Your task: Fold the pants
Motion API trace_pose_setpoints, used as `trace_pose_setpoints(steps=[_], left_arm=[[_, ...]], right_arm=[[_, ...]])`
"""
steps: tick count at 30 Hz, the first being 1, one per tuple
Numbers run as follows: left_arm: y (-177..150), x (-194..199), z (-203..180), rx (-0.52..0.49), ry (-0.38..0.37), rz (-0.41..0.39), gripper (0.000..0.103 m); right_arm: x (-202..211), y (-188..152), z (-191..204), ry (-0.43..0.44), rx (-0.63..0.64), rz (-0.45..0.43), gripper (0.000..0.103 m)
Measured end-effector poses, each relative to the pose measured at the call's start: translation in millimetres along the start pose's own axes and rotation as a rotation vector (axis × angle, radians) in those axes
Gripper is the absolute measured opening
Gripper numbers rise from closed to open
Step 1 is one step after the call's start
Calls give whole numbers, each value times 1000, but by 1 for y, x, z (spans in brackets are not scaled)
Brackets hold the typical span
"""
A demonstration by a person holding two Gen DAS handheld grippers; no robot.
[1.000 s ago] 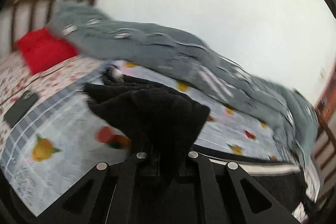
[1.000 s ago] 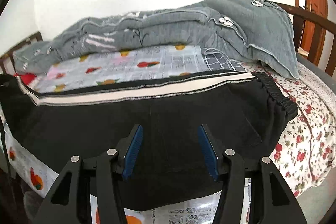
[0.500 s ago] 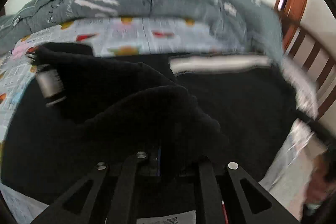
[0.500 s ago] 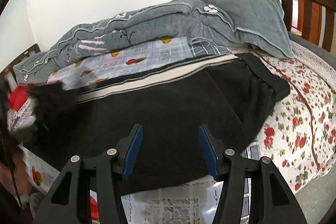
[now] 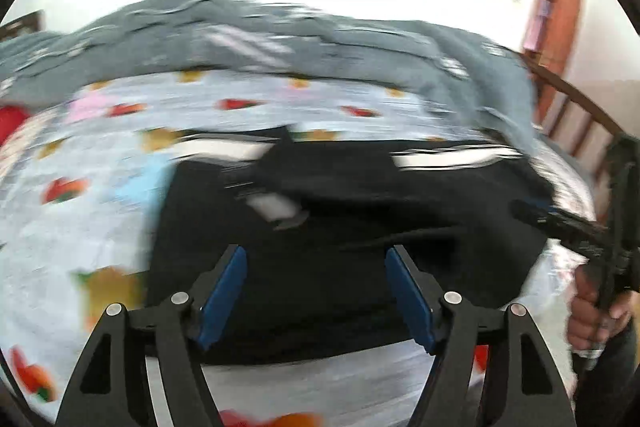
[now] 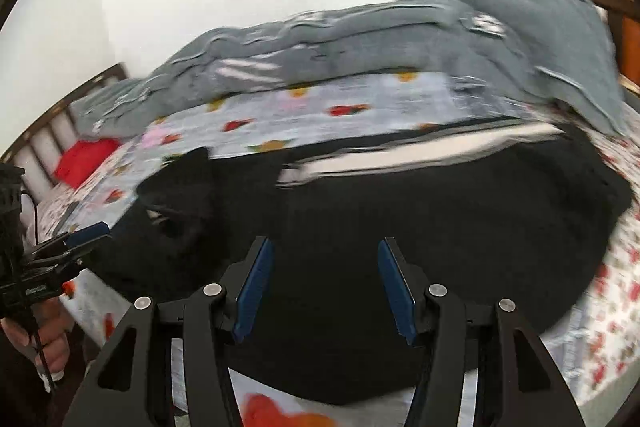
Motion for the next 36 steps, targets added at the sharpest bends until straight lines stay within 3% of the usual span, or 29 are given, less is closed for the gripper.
trace_pose_setpoints(steps=[4, 10, 11, 15, 16, 18, 19, 20, 23, 25, 29, 30, 34, 36], left_arm=[[-16, 21, 68, 124, 122, -10, 71], [-34, 45, 135, 236, 185, -34, 71], [-35, 48, 142, 247, 193, -40, 71], [-39, 56, 165, 307, 184, -66, 71], [-40, 57, 170, 323, 174, -74, 71], [-41, 56, 174, 338, 167, -76, 71], [-42, 54, 175, 342, 169, -73, 71], [-43, 53, 176, 342, 168, -71, 71], [-46, 50, 174, 334, 159, -61, 71], [-46, 47, 171, 322, 155, -54, 71], [-43, 44, 165, 314, 142, -60, 71], [-42, 43, 163, 314, 133, -67, 71], [-39, 37, 155, 315, 113, -72, 71], [-36, 33, 148, 313, 96, -68, 71]], right_arm=[[-27, 4, 61, 84, 108, 24, 56], [-67, 7, 129, 116, 276, 44, 70], [-77, 5, 137, 110, 303, 63, 74], [-118, -17, 155, 4, 416, 178, 72], [-125, -25, 159, -36, 463, 193, 62], [-121, -30, 164, 0, 494, 184, 19], [-114, -27, 162, 9, 476, 162, 9], [-107, -19, 157, -5, 440, 127, 7], [-80, 16, 119, 11, 255, 15, 6], [-79, 36, 84, -25, 136, 18, 7], [-86, 43, 27, -143, 44, 111, 16], [-79, 41, 15, -140, 21, 105, 16], [-57, 30, 0, -72, -35, 102, 36], [-47, 25, 1, -22, -64, 95, 37]])
Point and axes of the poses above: each gripper's, at about its wrist camera, not at the fingertips, and x roughly against the way its jaws point, z to its left, y to its top, the point moved 3 cm from there along -x, roughly the way its jaws point, and after that the axes turned 4 degrees about -x, right-handed, at the moved point
